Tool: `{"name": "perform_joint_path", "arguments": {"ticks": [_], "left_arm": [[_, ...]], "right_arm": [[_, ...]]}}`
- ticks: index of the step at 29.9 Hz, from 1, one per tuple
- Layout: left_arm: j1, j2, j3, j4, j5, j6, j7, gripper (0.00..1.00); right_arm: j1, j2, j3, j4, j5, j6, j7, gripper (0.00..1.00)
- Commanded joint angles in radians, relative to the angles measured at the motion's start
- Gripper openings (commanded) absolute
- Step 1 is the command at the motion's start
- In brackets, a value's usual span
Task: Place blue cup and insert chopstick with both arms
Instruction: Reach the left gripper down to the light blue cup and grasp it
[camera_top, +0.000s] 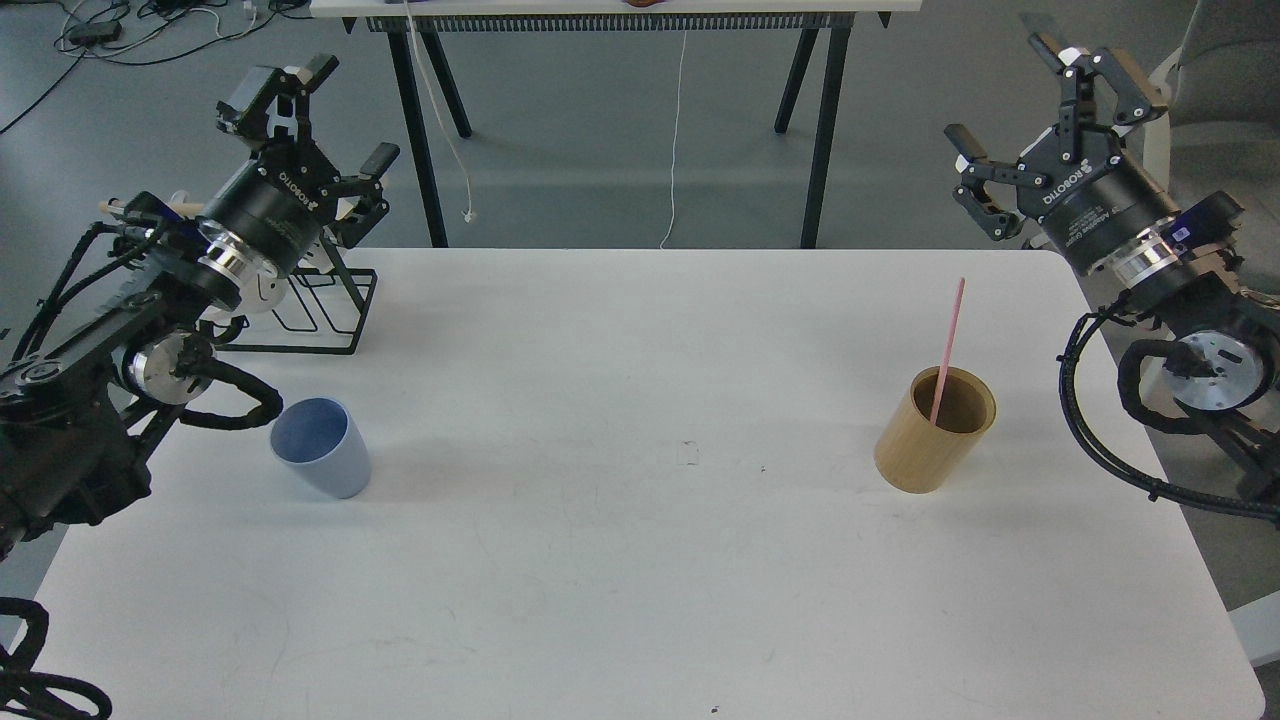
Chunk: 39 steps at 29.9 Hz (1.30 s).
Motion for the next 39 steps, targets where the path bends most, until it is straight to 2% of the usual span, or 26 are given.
{"name": "perform_joint_path", "arguments": {"ticks": [1,12,19,25,34,39], "left_arm": [[-0.007,0.009,-0.003,-0.003,-0.002,0.0,0.0,1.0],[-0.036,0.046,0.003,-0.005,0.03,0.0,0.0,1.0],[-0.124,0.158,0.009,-0.054,0.497,0.0,0.0,1.0],[-0.157,0.319,0.014,-0.225,0.977,0.0,0.0,1.0],[-0.128,0.436,0.069,-0.273,1.737,0.0,0.0,0.98],[-0.044,0.439,0.098,-0.276,1.811,0.0,0.0,0.98]], "right_arm": [[0.004,0.0,0.001,0.002,0.0,0.0,0.0,0.94],[0.011,-0.012,0.001,0.002,-0.006,0.0,0.0,0.94],[0.01,-0.029,0.007,0.002,-0.006,0.0,0.0,0.94],[0.01,-0.032,0.008,0.0,-0.008,0.0,0.0,0.94],[0.001,-0.032,0.01,-0.003,-0.008,0.0,0.0,0.94],[-0.002,-0.04,0.01,-0.006,-0.008,0.0,0.0,0.94]]}}
